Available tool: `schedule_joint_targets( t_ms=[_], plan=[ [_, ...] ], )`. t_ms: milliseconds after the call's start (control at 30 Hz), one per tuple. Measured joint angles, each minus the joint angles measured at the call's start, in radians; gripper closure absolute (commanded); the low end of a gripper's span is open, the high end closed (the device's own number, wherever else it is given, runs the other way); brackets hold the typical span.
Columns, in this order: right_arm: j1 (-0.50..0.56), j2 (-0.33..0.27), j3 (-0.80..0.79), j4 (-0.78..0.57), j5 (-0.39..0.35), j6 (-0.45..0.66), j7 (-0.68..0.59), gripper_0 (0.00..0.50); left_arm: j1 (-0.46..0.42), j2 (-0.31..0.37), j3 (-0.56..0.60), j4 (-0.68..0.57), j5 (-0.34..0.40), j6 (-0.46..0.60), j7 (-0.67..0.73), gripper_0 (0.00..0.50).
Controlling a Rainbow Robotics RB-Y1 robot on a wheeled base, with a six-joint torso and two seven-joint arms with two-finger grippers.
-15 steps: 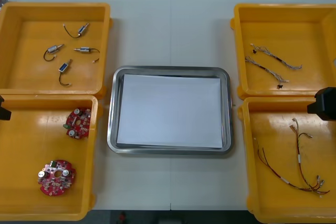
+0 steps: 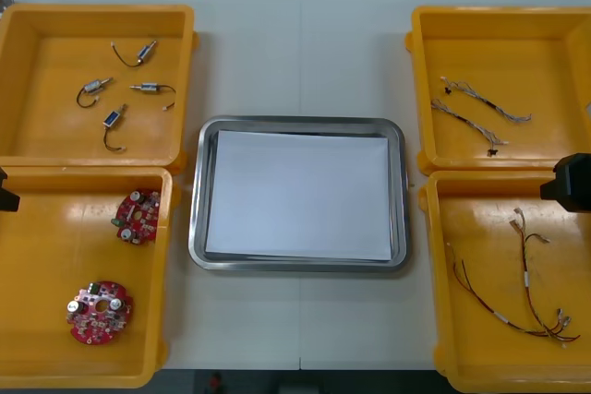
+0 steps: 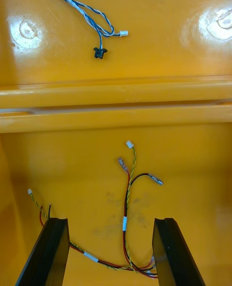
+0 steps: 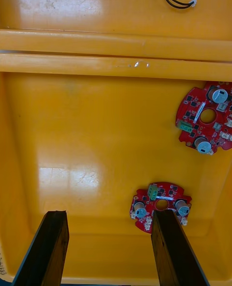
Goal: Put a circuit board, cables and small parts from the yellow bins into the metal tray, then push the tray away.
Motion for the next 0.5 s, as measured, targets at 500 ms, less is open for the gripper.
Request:
schedule_joint_targets(
  t_ms=[500],
  plan=[
    [0.000, 0.000, 0.000, 0.000, 0.000, 0.000, 0.000, 0.000, 0.000, 0.000, 0.000, 0.000, 0.000, 0.000, 0.000, 0.000]
  ],
)
